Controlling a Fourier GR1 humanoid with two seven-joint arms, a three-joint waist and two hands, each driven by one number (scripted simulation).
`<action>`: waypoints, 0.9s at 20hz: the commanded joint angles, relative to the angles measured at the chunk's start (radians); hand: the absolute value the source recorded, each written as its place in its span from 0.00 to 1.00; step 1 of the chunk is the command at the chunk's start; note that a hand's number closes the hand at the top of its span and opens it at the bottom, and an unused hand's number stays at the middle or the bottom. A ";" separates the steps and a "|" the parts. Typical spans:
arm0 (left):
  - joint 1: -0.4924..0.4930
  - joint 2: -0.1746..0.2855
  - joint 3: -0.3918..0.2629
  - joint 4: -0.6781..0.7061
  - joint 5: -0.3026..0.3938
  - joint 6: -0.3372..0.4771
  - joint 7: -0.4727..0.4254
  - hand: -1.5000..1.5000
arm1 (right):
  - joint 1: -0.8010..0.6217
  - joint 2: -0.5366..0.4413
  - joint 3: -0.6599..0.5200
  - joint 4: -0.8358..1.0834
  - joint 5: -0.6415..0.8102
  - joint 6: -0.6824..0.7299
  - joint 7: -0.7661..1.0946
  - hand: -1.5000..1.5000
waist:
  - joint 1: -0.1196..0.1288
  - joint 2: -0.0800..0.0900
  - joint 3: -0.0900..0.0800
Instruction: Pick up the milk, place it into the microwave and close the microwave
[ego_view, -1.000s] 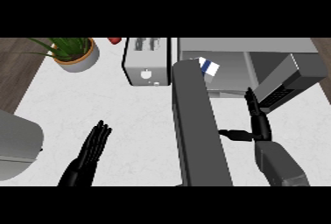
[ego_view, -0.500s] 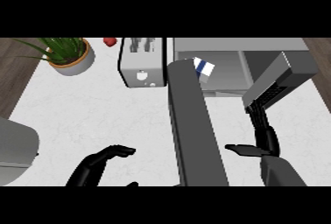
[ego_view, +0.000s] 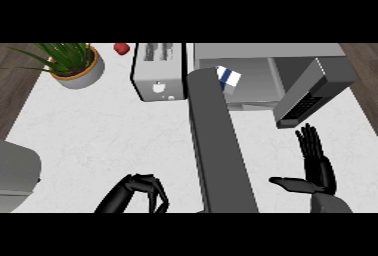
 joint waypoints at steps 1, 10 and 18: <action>-0.089 0.004 -0.029 0.087 -0.059 -0.035 0.001 1.00 | 0.111 -0.007 0.030 -0.153 -0.033 0.131 -0.024 0.00 | -0.007 0.001 -0.001; -0.221 -0.197 -0.222 0.335 -0.127 0.086 0.022 1.00 | 0.370 -0.061 0.041 -0.575 -0.168 0.191 0.135 0.00 | -0.003 0.006 0.000; -0.438 -0.200 -0.419 0.533 0.087 0.290 0.012 1.00 | 0.489 -0.124 0.046 -0.863 -0.303 0.290 0.281 0.00 | -0.038 0.013 -0.002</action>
